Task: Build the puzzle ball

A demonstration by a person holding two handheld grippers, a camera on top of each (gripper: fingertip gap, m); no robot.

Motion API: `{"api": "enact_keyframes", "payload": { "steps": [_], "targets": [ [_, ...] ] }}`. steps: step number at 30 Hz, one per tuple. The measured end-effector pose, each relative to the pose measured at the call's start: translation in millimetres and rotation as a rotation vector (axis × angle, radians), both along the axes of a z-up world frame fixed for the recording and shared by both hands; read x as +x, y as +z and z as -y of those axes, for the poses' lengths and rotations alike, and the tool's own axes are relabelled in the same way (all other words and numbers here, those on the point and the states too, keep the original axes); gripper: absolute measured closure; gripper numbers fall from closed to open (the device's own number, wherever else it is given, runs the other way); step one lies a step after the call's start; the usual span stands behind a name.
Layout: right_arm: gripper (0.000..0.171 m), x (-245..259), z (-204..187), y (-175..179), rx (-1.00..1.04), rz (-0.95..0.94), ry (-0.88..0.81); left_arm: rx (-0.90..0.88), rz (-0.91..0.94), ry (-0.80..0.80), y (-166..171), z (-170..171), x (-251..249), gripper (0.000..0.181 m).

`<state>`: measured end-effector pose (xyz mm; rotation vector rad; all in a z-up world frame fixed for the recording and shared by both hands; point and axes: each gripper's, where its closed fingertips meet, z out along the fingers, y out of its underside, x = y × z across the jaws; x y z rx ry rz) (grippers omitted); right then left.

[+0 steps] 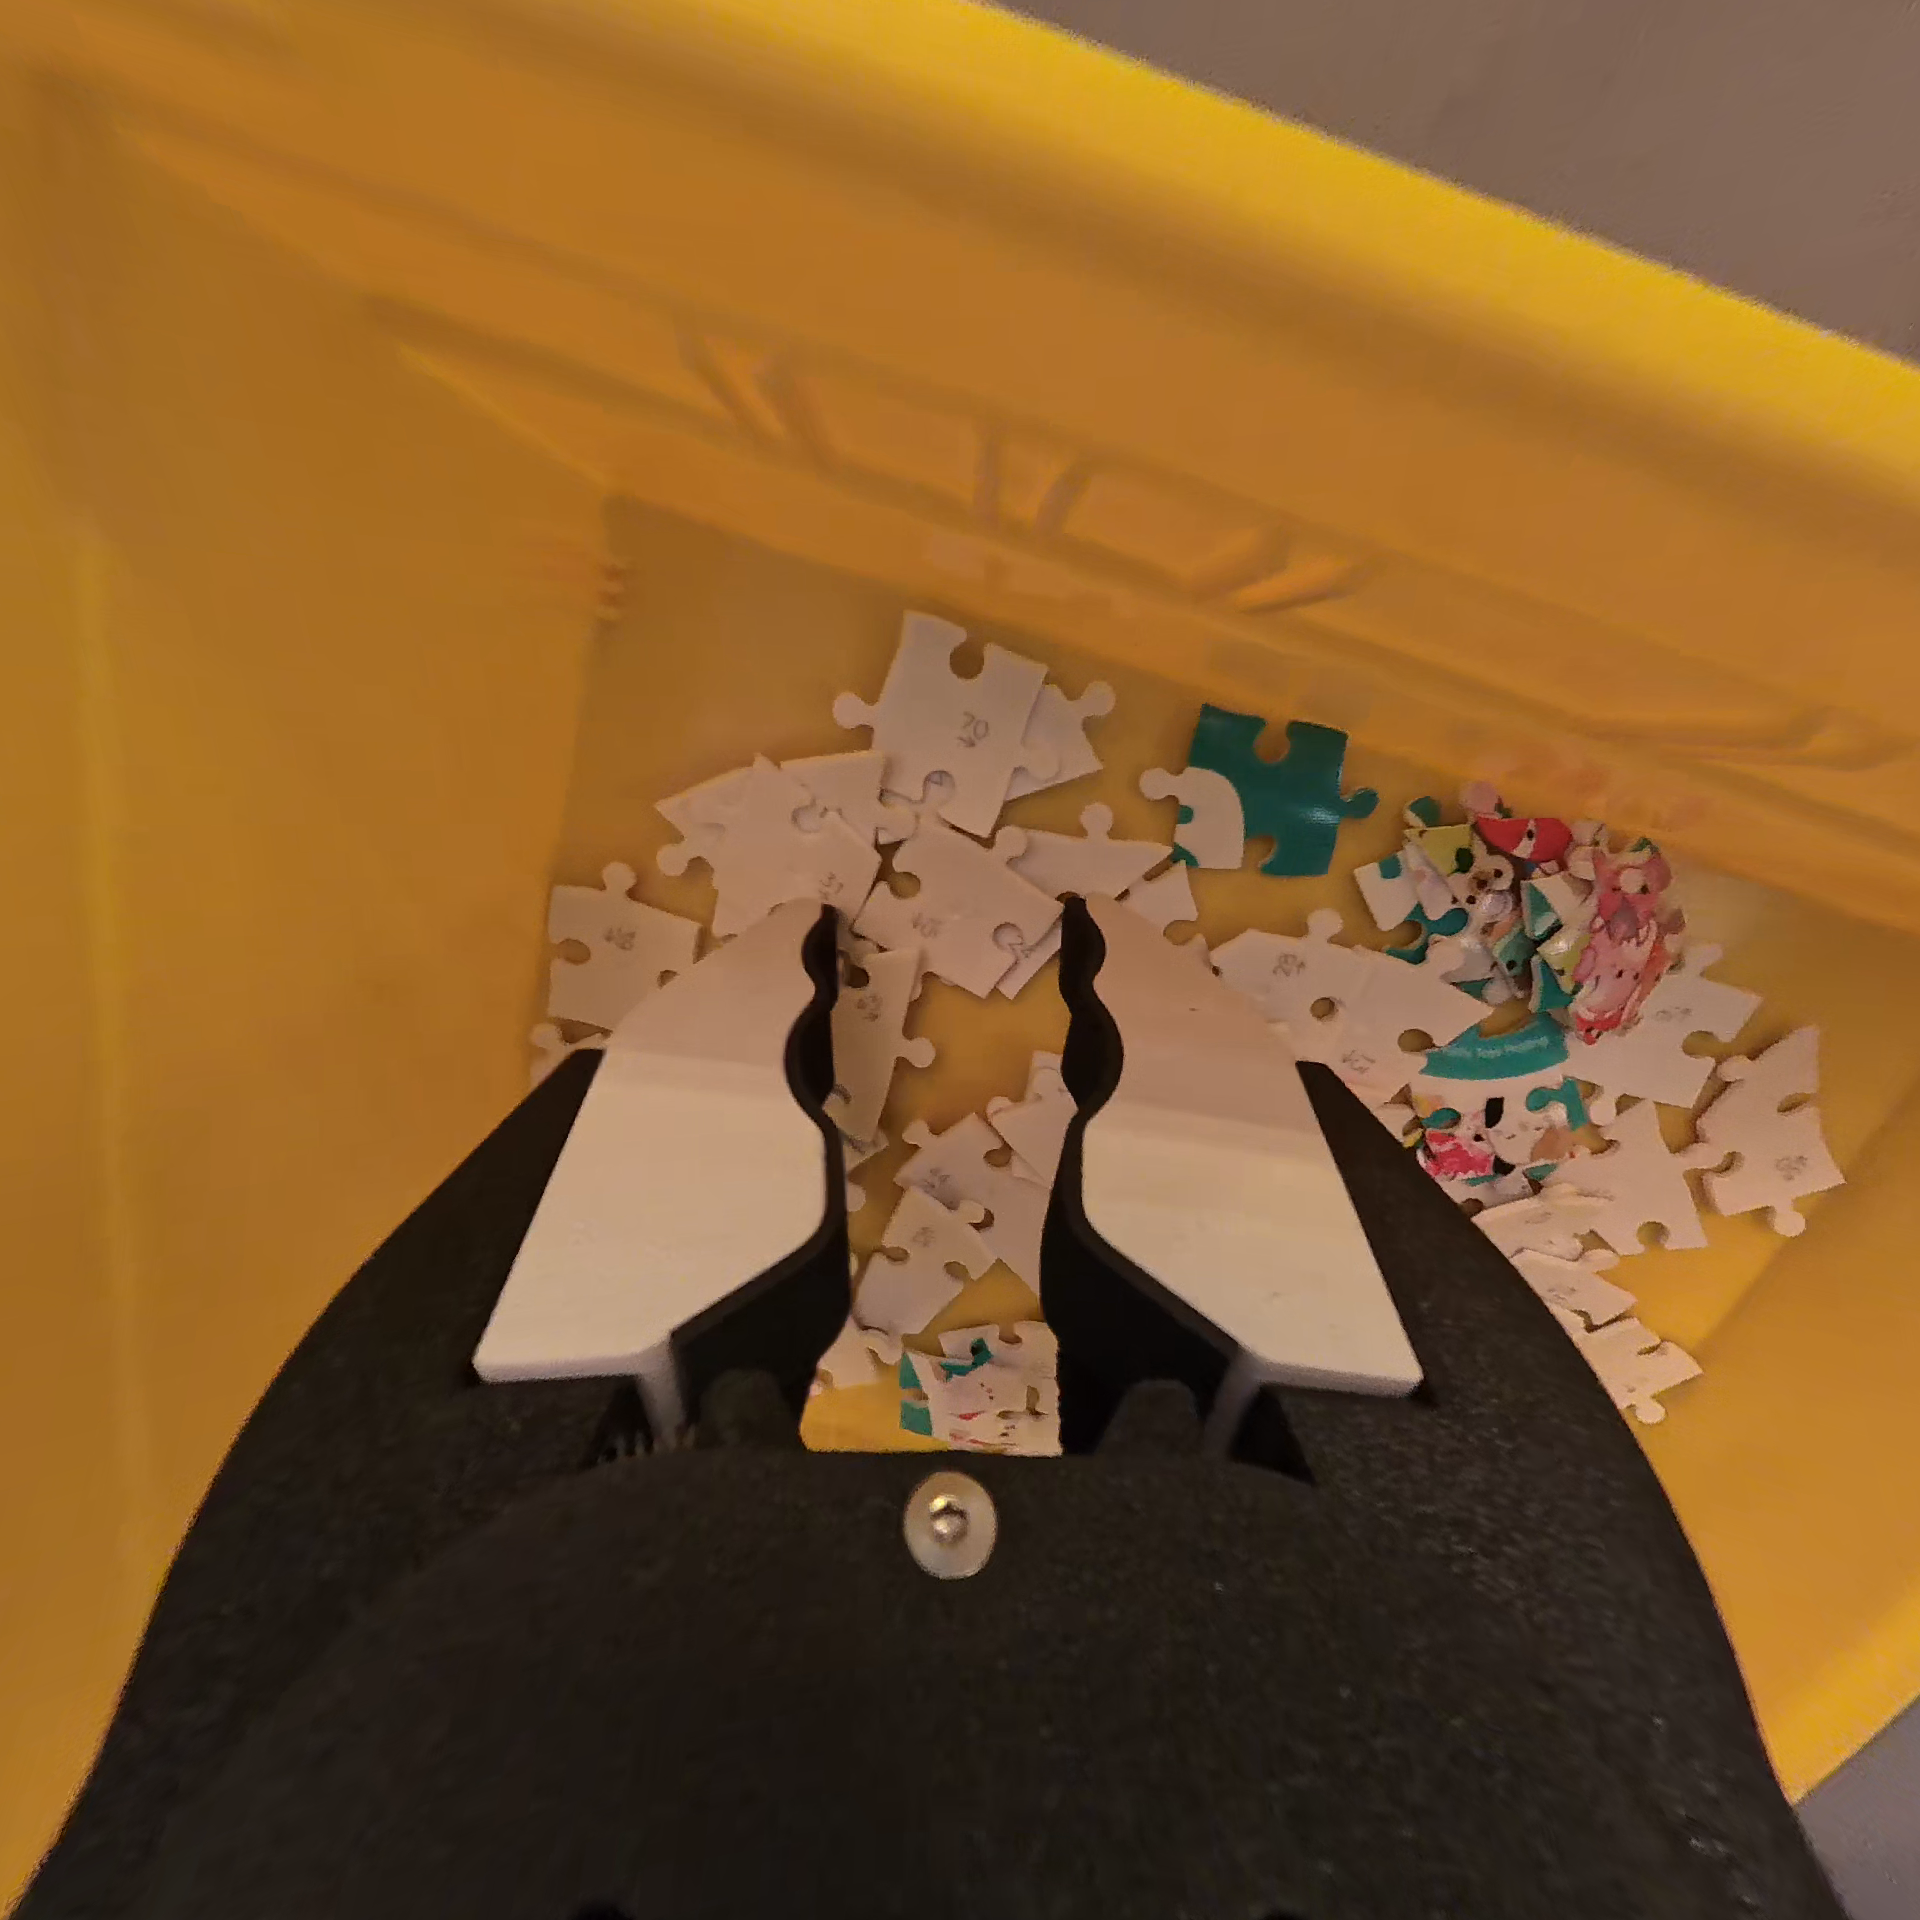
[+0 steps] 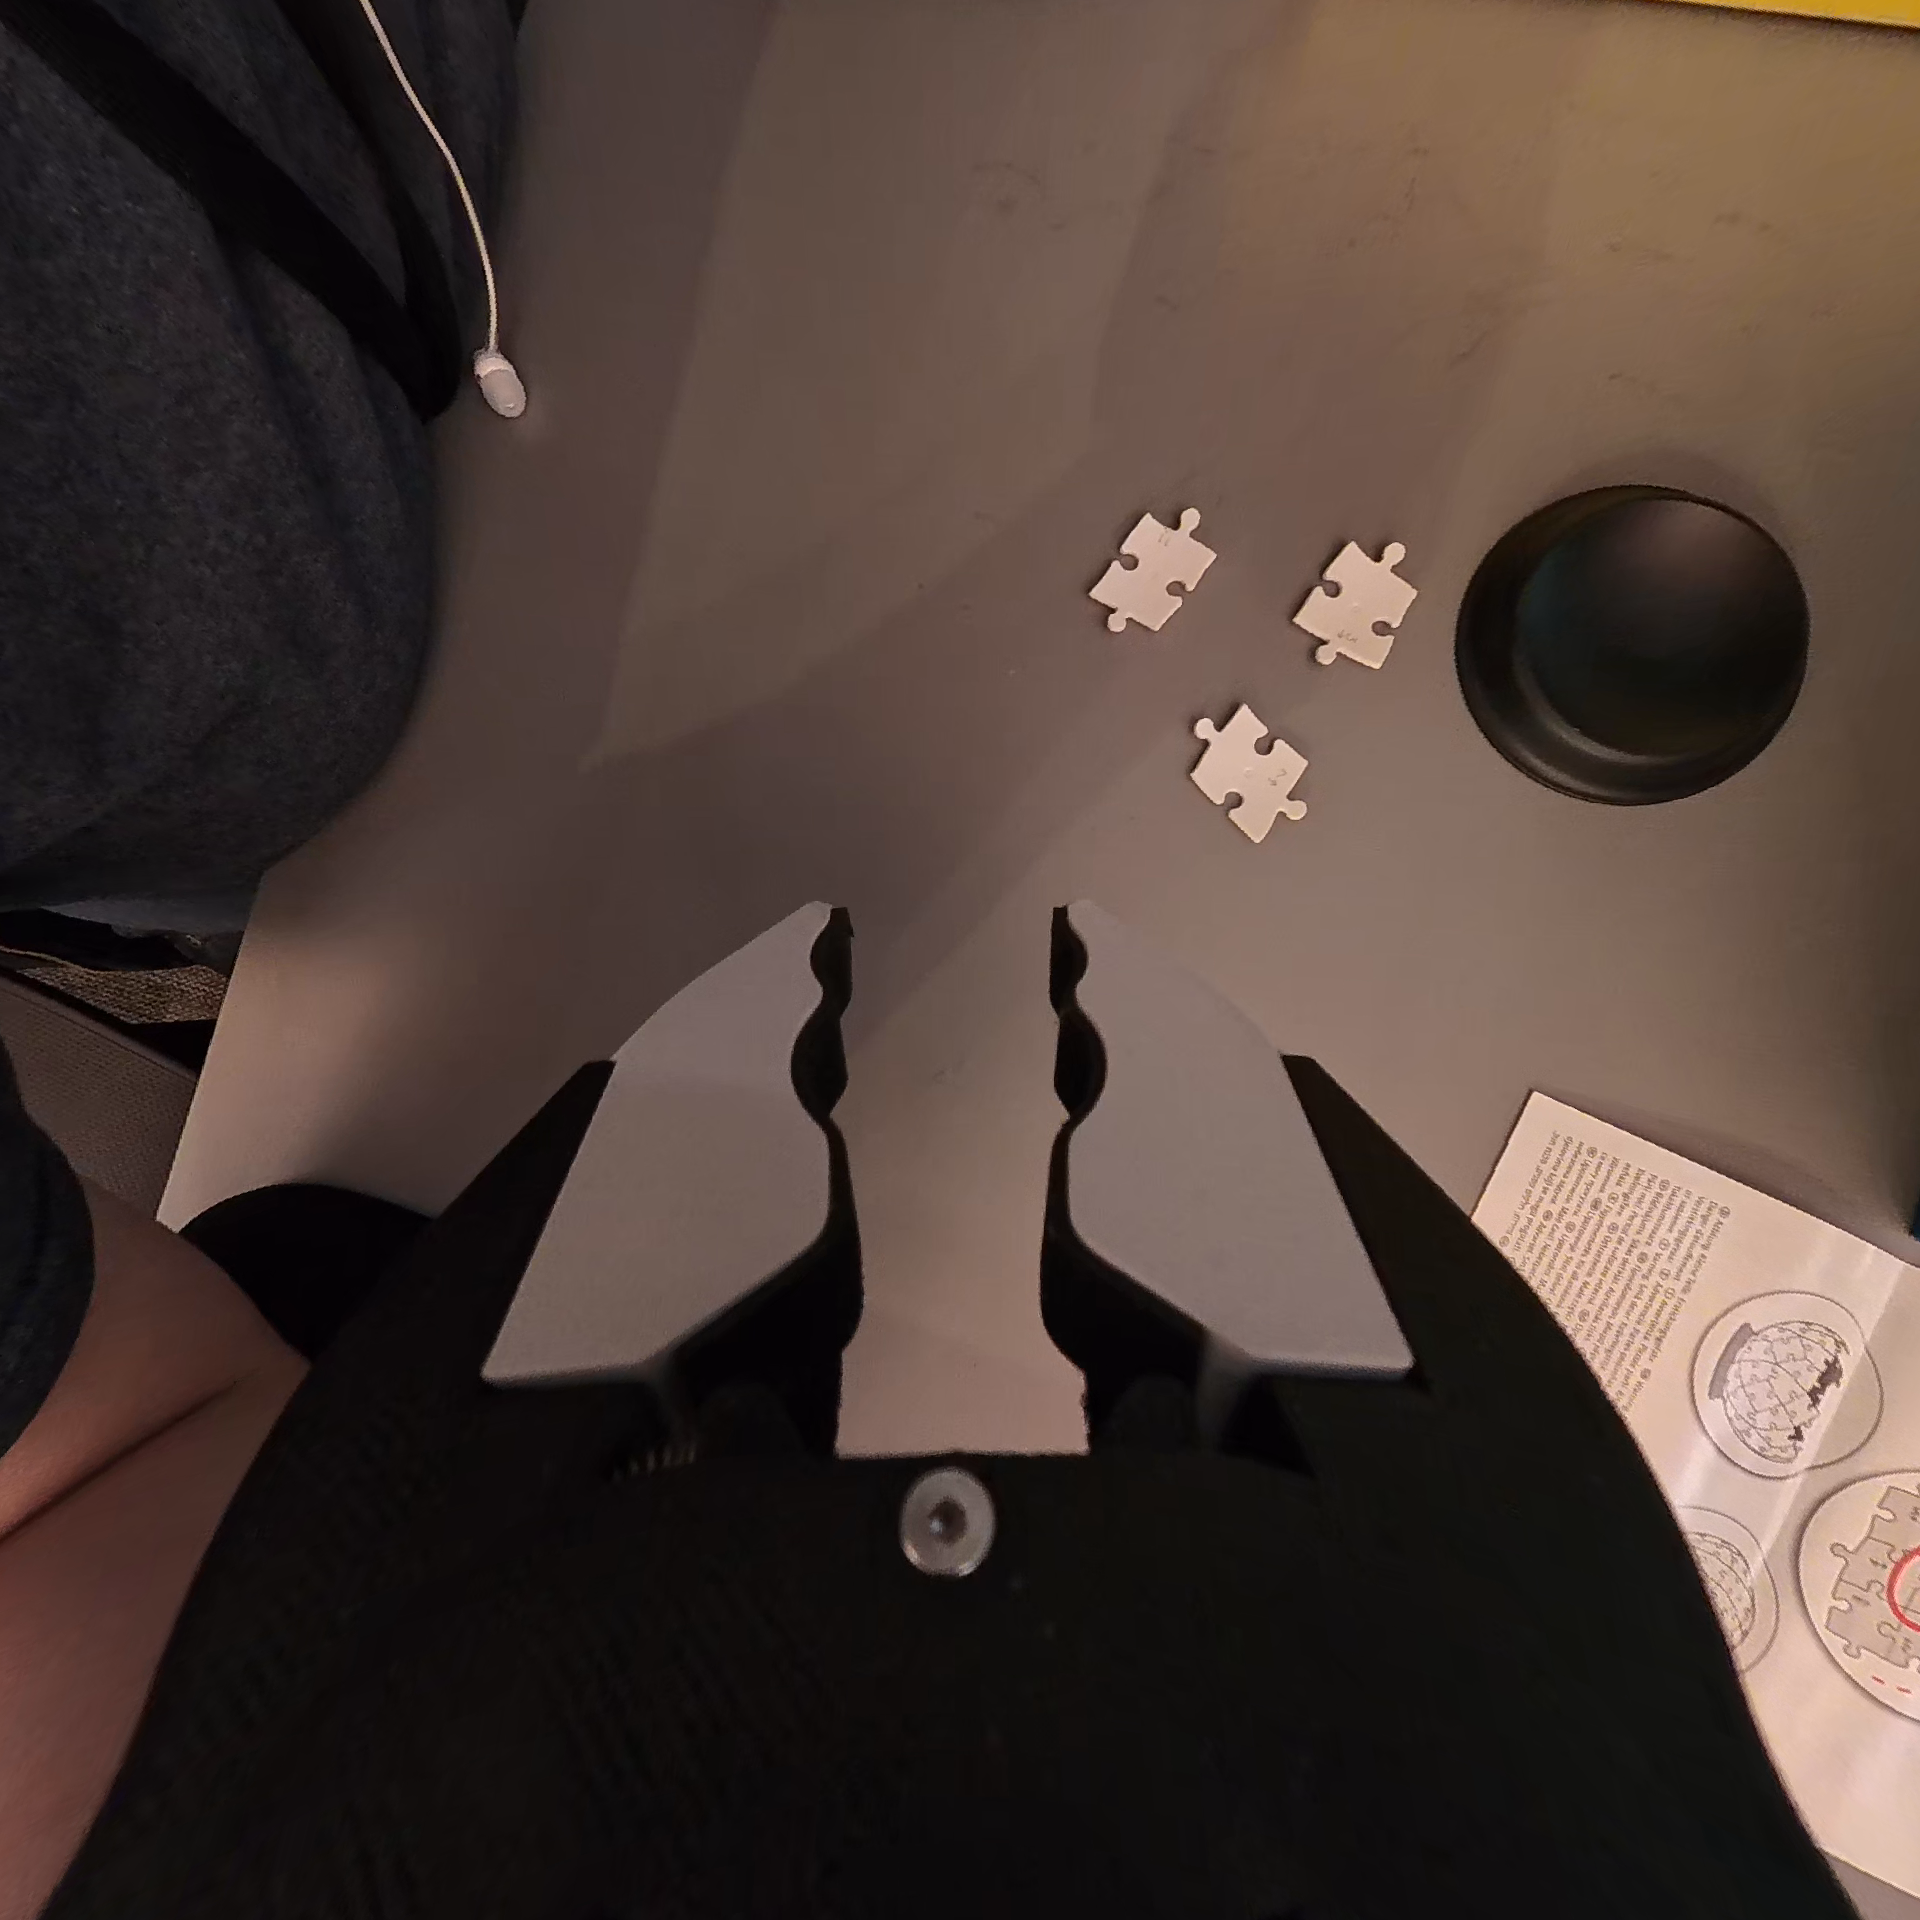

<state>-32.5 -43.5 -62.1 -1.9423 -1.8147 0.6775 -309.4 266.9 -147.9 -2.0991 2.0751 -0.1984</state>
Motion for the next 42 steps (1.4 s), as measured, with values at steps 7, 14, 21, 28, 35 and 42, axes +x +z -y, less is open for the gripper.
{"api": "enact_keyframes", "payload": {
  "steps": [7, 14, 21, 28, 35, 42],
  "targets": [
    [0.133, 0, 0, 1, 0.004, -0.001, 0.0, 0.027, -0.009, 0.021, 0, 1, -9, 0.144],
    [0.133, -1, 0, 0, 0.002, 0.0, 0.001, 0.03, 0.051, 0.039, 17, -2, -12, 0.176],
    [0.133, -1, 0, -1, -0.002, 0.0, 0.003, 0.013, -0.018, -0.013, 4, -1, -16, 0.143],
    [0.133, 0, 0, 0, -0.003, -0.003, 0.0, 0.011, -0.055, -0.039, -1, -8, -11, 0.152],
    [0.133, 0, 0, 1, -0.002, -0.004, 0.003, 0.028, -0.052, -0.025, 1, -13, -10, 0.165],
    [0.133, 0, 0, 1, -0.001, -0.004, 0.001, 0.005, 0.005, 0.068, 13, -21, -15, 0.175]
  ]
}}
